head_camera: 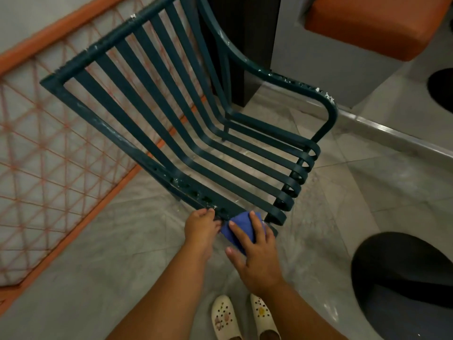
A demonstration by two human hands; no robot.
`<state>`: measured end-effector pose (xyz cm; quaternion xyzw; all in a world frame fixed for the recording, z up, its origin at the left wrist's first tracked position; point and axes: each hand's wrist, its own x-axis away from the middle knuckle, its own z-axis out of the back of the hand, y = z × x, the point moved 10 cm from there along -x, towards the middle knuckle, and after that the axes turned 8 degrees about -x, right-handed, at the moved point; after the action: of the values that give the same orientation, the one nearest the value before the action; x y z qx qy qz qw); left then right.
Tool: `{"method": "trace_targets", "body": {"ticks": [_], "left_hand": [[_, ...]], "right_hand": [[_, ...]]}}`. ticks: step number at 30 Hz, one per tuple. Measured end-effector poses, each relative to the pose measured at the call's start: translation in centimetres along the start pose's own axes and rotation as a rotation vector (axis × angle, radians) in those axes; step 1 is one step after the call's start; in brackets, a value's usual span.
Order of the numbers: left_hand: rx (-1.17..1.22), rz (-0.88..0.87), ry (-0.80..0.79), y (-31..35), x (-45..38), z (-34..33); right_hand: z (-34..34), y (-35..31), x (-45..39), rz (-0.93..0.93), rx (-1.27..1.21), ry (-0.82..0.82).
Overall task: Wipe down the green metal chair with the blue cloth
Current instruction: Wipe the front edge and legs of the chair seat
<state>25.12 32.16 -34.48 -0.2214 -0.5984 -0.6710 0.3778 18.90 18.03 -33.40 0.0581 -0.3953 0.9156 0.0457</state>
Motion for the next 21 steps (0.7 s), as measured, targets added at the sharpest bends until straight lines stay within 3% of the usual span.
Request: {"method": "trace_targets", "body": {"ticks": [6, 9, 11, 14, 16, 18, 21], "left_hand": [[0.021, 0.04, 0.021, 0.0, -0.3, 0.3], [0.048, 0.052, 0.019, -0.1, -0.2, 0.2], [0.063, 0.055, 0.008, -0.3, -0.2, 0.1], [0.074, 0.058, 0.005, -0.3, 0.1, 0.1], [0.084, 0.064, 0.001, -0.2, 0.3, 0.0], [0.096, 0.058, -0.003, -0.1, 0.3, -0.1], [0.105, 0.046, 0.007, -0.1, 0.3, -0.2]], "right_hand": [[0.5, 0.7, -1.9, -0.036, 0.053, 0.119], [0.1, 0.8, -1.4, 0.092, 0.143, 0.141], [0.0, 1.7, -0.7, 0.128, 0.049, 0.132], [0.8, 4.1, -0.7, -0.038, -0.294, 0.11], [1.3, 4.9, -2.1, -0.119, -0.356, 0.111], [1.4, 4.5, -3.5, -0.176, -0.318, 0.059], [1.1, 2.2, -2.9, -0.029, -0.135, 0.117]]}}
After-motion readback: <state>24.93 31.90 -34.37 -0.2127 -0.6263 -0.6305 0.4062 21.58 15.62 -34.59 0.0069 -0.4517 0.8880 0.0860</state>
